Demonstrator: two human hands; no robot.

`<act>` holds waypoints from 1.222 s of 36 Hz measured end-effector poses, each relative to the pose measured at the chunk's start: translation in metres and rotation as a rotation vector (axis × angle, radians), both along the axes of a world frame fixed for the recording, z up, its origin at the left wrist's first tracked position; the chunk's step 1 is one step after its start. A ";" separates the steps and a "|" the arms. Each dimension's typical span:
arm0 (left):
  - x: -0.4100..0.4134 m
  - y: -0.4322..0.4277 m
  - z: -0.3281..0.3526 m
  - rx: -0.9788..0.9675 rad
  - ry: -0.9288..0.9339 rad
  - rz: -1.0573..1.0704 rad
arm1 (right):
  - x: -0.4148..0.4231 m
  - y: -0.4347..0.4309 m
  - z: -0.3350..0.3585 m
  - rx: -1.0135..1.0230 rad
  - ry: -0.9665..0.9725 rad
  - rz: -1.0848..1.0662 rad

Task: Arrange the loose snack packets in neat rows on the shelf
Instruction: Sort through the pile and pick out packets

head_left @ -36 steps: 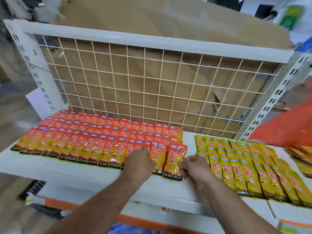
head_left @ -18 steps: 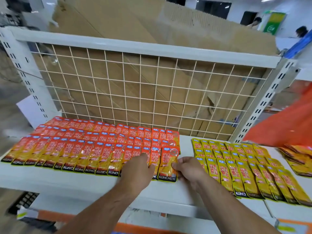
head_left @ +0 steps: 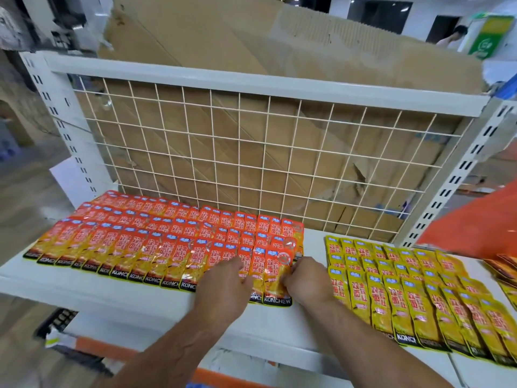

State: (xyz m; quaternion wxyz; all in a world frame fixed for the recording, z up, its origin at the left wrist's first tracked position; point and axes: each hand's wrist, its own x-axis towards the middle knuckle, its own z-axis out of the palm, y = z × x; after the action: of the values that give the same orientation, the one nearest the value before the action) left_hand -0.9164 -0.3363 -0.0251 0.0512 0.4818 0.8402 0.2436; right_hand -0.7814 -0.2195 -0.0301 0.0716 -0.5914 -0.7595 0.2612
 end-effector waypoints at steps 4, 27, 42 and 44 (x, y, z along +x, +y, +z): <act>0.001 0.003 -0.004 0.000 0.027 -0.014 | 0.002 -0.001 -0.003 0.046 -0.020 0.015; 0.108 0.034 -0.017 0.162 0.269 -0.579 | 0.142 -0.060 0.010 0.504 -0.291 0.025; 0.286 0.032 0.002 0.057 0.230 -0.693 | 0.348 -0.074 0.010 0.315 -0.301 -0.109; 0.318 0.032 0.005 0.050 0.200 -0.708 | 0.379 -0.076 0.014 0.303 -0.273 -0.114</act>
State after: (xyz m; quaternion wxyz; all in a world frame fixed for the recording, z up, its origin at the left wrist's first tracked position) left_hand -0.5988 -0.3040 -0.0205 0.0382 0.7653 0.6160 0.1829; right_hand -0.4022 -0.2953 -0.0161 0.0709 -0.6457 -0.7582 0.0571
